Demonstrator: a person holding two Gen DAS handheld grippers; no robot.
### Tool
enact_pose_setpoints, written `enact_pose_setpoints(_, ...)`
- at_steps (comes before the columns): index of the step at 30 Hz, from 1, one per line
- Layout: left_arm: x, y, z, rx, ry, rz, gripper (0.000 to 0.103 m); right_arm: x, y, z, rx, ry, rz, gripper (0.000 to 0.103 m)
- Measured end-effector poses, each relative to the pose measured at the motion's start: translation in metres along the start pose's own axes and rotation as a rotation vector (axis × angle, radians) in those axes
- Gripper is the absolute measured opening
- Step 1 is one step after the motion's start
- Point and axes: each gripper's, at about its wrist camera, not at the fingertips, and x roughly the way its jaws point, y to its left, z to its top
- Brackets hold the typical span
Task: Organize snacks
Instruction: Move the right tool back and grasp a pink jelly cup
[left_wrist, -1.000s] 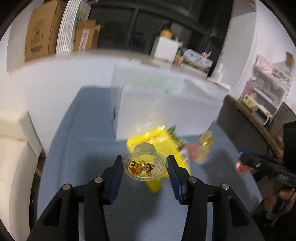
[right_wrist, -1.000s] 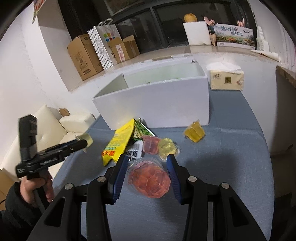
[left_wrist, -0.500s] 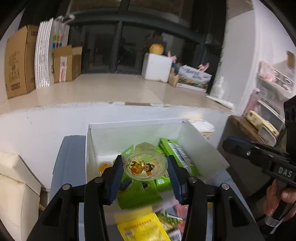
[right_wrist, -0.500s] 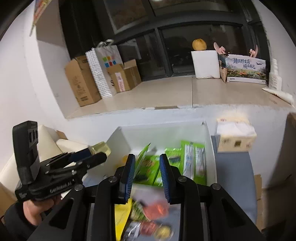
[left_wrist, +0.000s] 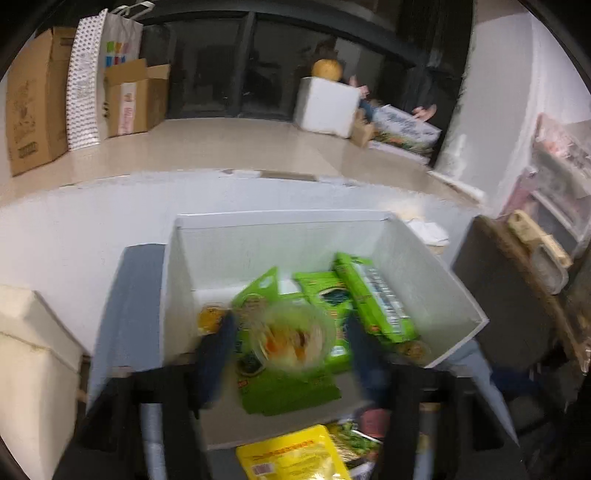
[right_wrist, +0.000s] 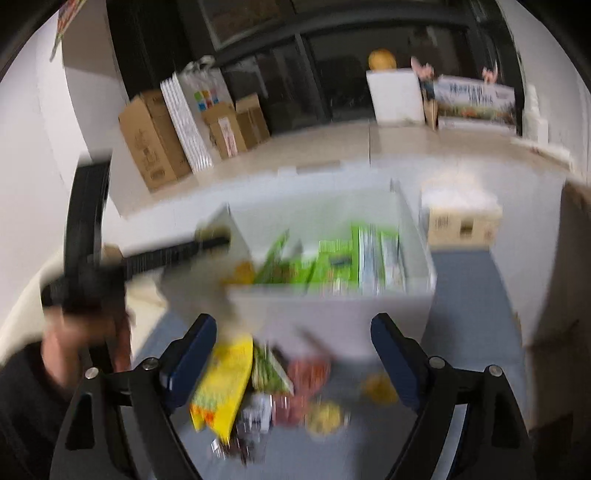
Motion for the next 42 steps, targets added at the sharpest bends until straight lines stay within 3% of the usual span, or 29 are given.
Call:
enact_pose_setpoints(1,-0.001,-0.001,0.000,0.003,-0.008,0.003,0.103,0.006,-0.001,-0.008,-0.006,0.020,-0.001,0.089)
enact_pose_setpoints(4,-0.003,0.001,-0.001,0.003,-0.008,0.009,0.103,0.018,-0.006,-0.018,-0.020,0.053,-0.014,0.089)
enact_pose_setpoints(11,-0.031,0.004,-0.016,0.010,-0.028,0.002,0.103,0.044,-0.015,-0.014,-0.043,0.073,0.055,0.089)
enact_pose_setpoints(16,-0.070,0.012,-0.057,0.006,-0.041,-0.043,0.103,0.075,-0.018,-0.014,-0.061,0.139,0.060,0.089)
enact_pose_setpoints(22,-0.106,0.029,-0.122,-0.093,-0.018,-0.108,0.103,0.096,-0.013,-0.018,-0.113,0.158,0.085,0.082)
enact_pose_setpoints(23,-0.110,0.031,-0.132,-0.113,-0.012,-0.122,0.103,0.098,-0.012,-0.018,-0.117,0.167,0.097,0.077)
enact_pose_setpoints(24,-0.114,0.033,-0.143,-0.136,-0.009,-0.133,0.103,0.103,-0.010,-0.021,-0.124,0.203,0.102,0.057)
enact_pose_setpoints(25,-0.117,0.035,-0.151,-0.155,-0.005,-0.139,0.103,0.105,-0.008,-0.024,-0.136,0.221,0.108,0.045)
enact_pose_setpoints(26,-0.120,0.037,-0.160,-0.170,0.000,-0.144,0.103,0.104,-0.008,-0.026,-0.133,0.206,0.138,0.041)
enact_pose_setpoints(35,-0.114,0.031,-0.179,-0.169,0.036,-0.140,0.103,0.086,-0.016,-0.032,-0.091,0.164,0.175,0.033)
enact_pose_setpoints(37,-0.109,0.025,-0.180,-0.149,0.042,-0.134,0.103,0.075,-0.018,-0.036,-0.084,0.143,0.189,0.025)
enact_pose_setpoints(39,-0.102,0.021,-0.181,-0.128,0.057,-0.136,0.103,0.064,-0.019,-0.036,-0.072,0.127,0.189,0.007)
enact_pose_setpoints(42,-0.086,0.012,-0.179,-0.105,0.085,-0.132,0.103,0.059,-0.013,-0.039,-0.128,0.133,0.135,0.007)
